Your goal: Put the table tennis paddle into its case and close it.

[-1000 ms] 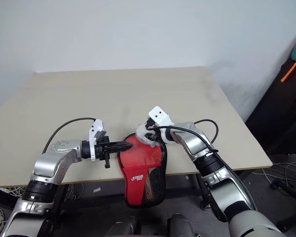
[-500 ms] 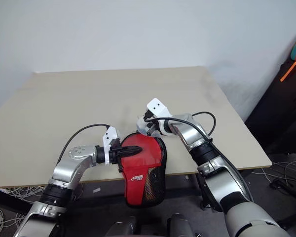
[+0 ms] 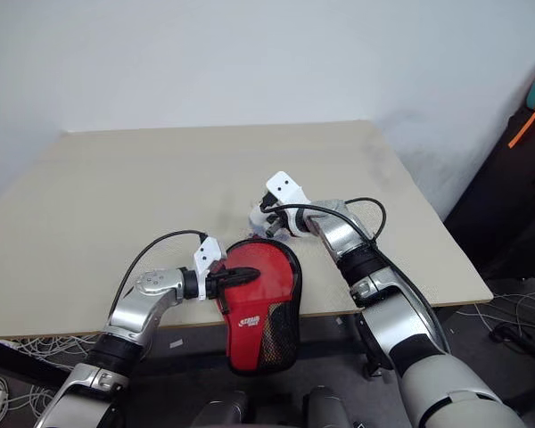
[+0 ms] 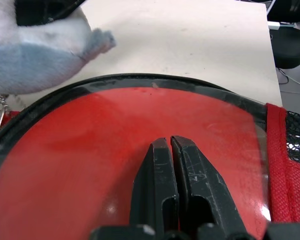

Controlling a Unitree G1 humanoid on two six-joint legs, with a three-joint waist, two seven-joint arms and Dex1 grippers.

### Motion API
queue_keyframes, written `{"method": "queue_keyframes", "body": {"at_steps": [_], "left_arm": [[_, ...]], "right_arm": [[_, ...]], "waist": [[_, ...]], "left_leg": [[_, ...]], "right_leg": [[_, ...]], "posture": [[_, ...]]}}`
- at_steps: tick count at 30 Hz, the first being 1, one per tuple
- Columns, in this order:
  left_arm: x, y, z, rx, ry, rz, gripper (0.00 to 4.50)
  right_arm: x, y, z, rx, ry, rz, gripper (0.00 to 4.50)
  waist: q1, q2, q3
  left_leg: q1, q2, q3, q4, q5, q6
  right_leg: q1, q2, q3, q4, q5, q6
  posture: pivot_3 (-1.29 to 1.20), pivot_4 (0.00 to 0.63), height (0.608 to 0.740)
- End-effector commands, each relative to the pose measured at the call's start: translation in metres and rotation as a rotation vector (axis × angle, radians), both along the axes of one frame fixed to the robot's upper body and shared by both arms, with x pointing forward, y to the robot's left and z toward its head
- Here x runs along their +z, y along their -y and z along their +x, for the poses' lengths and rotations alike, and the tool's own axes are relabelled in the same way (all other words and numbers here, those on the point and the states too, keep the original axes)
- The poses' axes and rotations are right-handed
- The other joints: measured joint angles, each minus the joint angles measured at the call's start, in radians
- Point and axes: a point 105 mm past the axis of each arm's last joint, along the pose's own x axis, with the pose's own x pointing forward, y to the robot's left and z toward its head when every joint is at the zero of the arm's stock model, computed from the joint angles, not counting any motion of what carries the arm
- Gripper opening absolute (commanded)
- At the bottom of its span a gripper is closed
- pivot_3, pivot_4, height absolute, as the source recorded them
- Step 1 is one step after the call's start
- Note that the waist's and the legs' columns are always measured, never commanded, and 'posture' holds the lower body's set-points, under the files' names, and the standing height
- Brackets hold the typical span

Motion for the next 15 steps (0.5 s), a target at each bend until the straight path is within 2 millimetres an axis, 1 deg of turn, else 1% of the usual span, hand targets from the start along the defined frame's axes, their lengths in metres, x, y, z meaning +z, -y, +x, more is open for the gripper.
{"method": "queue_keyframes", "body": {"at_steps": [1,4,6,11,15], "left_arm": [[-0.017,-0.005,-0.006,-0.013,-0.042,0.053,0.00],[-0.021,-0.005,-0.010,-0.028,-0.059,0.062,0.00],[-0.022,-0.005,-0.012,-0.037,-0.069,0.060,0.00],[-0.024,-0.004,-0.015,-0.063,-0.076,0.078,0.00],[-0.024,-0.004,-0.016,-0.069,-0.082,0.082,0.00]], "right_arm": [[0.026,0.000,0.011,-0.004,0.088,0.014,0.01],[0.025,0.007,0.015,-0.010,0.101,-0.013,0.01],[0.023,0.015,0.017,-0.013,0.107,-0.041,0.01],[0.017,0.042,0.022,-0.028,0.111,-0.111,0.01],[0.015,0.059,0.024,-0.045,0.110,-0.136,0.01]], "waist": [[0.000,0.001,-0.001],[0.000,0.004,-0.003],[0.000,0.005,-0.003],[0.000,0.008,-0.005],[0.000,0.010,-0.006]], "left_leg": [[0.000,0.000,0.000,0.000,0.000,0.000],[0.000,0.000,0.000,0.000,0.000,0.000],[0.001,0.000,0.000,0.000,0.000,0.000],[0.001,-0.001,0.000,0.000,0.000,0.000],[0.002,-0.001,0.000,0.000,0.000,0.000]], "right_leg": [[0.000,0.000,0.000,0.000,0.000,0.000],[0.001,0.000,0.000,0.000,0.000,0.000],[0.001,0.000,0.000,0.000,0.000,0.000],[0.002,0.000,0.000,0.000,0.000,0.000],[0.002,0.000,0.000,0.000,0.000,0.000]], "posture": [[0.00,0.000,0.739],[0.00,0.000,0.739],[0.00,0.000,0.739],[0.00,0.000,0.739],[0.00,0.000,0.739]]}}
